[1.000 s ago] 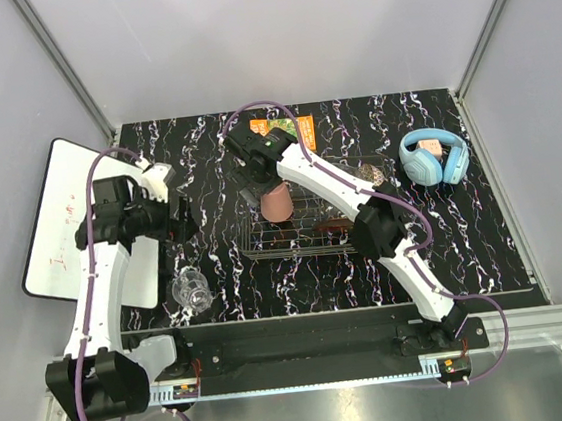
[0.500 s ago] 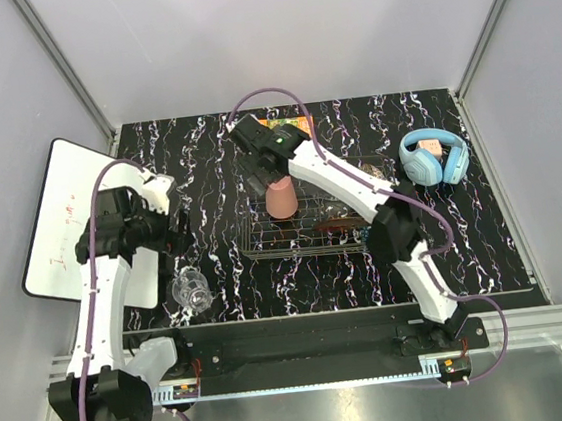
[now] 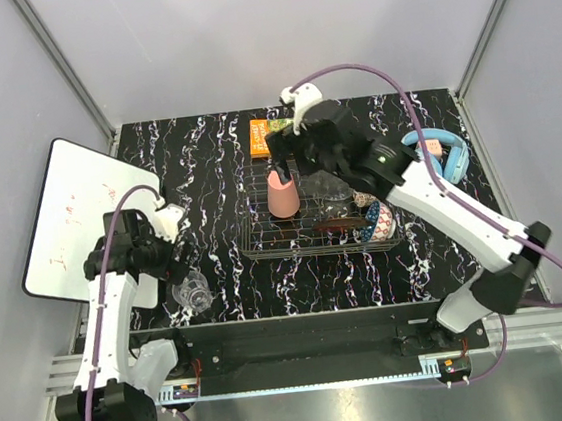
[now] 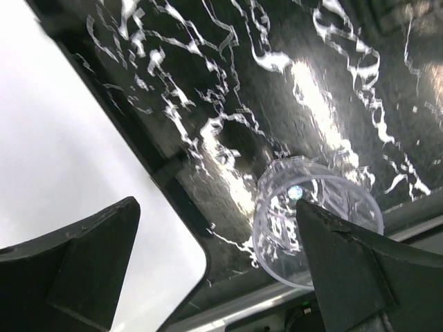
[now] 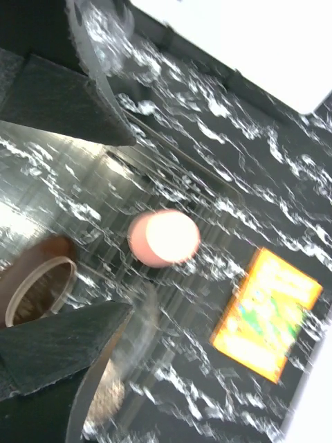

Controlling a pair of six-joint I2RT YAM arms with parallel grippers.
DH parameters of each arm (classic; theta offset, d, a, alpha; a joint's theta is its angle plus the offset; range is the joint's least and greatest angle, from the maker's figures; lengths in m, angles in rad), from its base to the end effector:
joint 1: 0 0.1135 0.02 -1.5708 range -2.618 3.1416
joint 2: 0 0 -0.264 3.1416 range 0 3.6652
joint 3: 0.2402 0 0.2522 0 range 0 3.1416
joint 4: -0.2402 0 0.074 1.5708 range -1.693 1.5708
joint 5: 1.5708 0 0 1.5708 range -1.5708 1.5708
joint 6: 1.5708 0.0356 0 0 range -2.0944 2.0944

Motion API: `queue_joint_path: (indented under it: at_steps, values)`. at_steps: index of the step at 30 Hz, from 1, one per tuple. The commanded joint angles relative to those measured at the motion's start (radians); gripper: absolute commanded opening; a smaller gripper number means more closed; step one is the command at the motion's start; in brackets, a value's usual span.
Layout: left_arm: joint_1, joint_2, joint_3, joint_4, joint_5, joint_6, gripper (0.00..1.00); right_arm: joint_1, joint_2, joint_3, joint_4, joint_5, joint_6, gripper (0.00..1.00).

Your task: Load the mixed dishes into the dish rack

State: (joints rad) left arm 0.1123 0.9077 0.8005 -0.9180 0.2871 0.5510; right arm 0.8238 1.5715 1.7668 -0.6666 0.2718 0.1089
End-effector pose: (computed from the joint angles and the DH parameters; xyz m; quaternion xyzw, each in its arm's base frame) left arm 0.1637 0.0083 0.2626 0.2450 0.9219 -0.0434 0.2970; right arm 0.2416 0.2469 0.4347 -0.2293 0.8162 0.1296 0.5143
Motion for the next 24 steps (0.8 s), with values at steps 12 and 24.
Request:
queue_joint_path:
  at_steps: [12,24]
  values:
    - [0.003,0.171,-0.064,0.059,0.069,0.079,0.79,0.014,-0.366,-0.484,0.211,-0.166,0.179,0.90]
    - [-0.005,0.290,-0.008,0.002,0.126,0.112,0.12,0.015,-0.410,-0.579,0.275,-0.230,0.270,0.89]
